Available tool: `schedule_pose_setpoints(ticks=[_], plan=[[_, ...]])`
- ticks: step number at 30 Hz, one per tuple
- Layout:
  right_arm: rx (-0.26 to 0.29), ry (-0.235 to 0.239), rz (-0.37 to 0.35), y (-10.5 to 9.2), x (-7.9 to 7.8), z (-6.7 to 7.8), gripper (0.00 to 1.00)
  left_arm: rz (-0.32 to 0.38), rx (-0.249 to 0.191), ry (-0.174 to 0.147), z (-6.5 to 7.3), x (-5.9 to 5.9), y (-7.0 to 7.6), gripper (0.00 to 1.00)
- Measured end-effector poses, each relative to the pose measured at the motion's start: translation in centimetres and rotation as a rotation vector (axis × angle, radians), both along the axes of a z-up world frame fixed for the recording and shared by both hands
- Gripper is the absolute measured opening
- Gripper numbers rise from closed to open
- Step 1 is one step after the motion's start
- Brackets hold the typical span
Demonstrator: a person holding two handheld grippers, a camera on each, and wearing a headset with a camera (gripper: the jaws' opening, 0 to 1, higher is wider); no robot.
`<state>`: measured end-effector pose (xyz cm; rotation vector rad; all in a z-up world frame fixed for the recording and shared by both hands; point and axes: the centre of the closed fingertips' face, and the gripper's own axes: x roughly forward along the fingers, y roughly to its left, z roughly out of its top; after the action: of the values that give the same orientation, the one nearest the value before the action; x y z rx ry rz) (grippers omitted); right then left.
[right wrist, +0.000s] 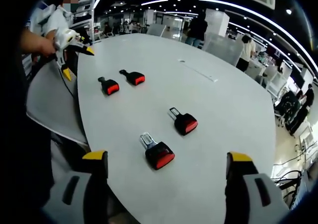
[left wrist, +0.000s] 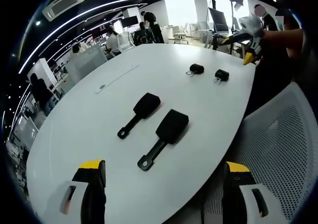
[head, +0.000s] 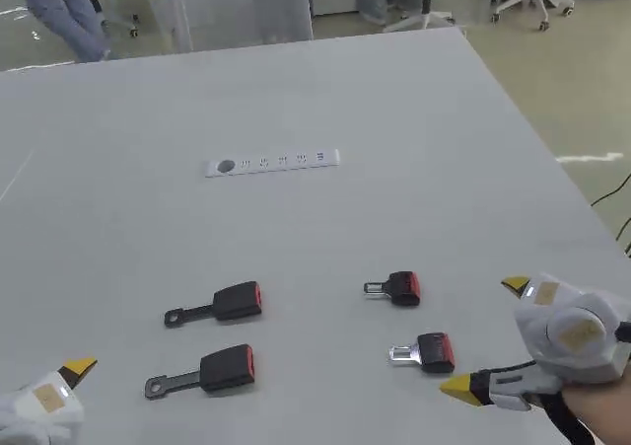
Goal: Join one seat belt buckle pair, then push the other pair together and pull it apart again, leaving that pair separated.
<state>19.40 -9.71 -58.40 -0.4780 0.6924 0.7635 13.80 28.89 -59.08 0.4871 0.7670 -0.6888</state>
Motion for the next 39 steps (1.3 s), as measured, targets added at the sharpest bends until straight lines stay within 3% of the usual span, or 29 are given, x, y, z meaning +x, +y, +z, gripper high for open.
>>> schedule_pose_setpoints(ticks=[1,4,6,12,17,29,33,39], plan=[[-0.03,-0.039,-0.019,-0.5,0.5,0.3,1.0,0.002,-0.003,0.007,-0.1,-0.1,0.0,1.0],[-0.001,-0.082,-0.038,-0.4,1.1,1.3,1.0,-0.007,-0.004,0.019,-0.5,-0.2,-0.1,0.97],[0.03,-0.065,-0.022,0.1,1.1,1.5,1.0,-0.009,-0.005,0.014,-0.4,0.0,-0.1,0.97],[0.02,-0.036,0.003,0.6,0.8,1.0,0.99,-0.025,0.003,-0.009,-0.2,1.1,0.1,0.97],[0.011,-0.046,-0.008,0.4,0.9,1.0,0.95,-0.027,-0.001,-0.019,-0.3,2.3,0.1,0.98],[0.012,-0.03,-0.071,-1.6,1.7,0.7,0.93,-0.071,0.016,-0.014,-0.1,4.6,-0.7,0.99],[-0.004,-0.006,-0.028,-1.0,1.1,0.2,0.89,-0.079,0.01,-0.019,-0.2,5.5,-1.3,0.98],[-0.017,0.011,-0.001,-0.4,0.9,-0.6,0.87,-0.106,0.022,0.017,-1.0,5.3,-1.7,0.91]])
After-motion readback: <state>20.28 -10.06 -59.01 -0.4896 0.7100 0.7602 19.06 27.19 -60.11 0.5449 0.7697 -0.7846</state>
